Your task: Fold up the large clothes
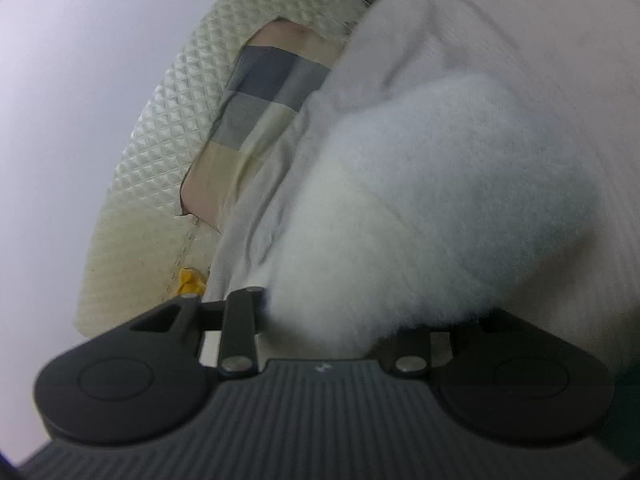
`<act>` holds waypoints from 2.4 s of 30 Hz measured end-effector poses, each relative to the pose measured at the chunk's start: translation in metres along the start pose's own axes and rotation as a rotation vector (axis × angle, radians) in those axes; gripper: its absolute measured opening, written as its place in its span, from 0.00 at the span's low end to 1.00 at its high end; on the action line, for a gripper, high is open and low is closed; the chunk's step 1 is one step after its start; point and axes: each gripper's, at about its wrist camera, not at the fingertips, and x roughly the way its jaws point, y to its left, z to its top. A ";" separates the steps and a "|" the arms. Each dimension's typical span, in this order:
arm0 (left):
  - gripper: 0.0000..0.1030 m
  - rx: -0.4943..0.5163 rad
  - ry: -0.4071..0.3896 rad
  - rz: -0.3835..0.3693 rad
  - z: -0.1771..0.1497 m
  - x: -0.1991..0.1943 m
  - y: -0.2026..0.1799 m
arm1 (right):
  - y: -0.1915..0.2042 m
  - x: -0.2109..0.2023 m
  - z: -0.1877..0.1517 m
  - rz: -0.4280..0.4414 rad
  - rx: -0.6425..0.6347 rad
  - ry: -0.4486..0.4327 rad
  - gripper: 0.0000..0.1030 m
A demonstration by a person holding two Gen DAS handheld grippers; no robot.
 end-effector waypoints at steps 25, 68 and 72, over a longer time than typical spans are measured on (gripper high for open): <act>0.76 0.356 0.018 0.182 -0.038 -0.206 -0.098 | 0.120 -0.152 -0.031 -0.170 -0.292 0.024 0.62; 0.98 0.709 -0.167 0.143 -0.210 -0.474 -0.149 | 0.207 -0.355 -0.230 -0.149 -0.927 -0.128 0.63; 0.98 0.678 -0.164 0.151 -0.210 -0.466 -0.138 | 0.204 -0.351 -0.235 -0.163 -0.954 -0.151 0.62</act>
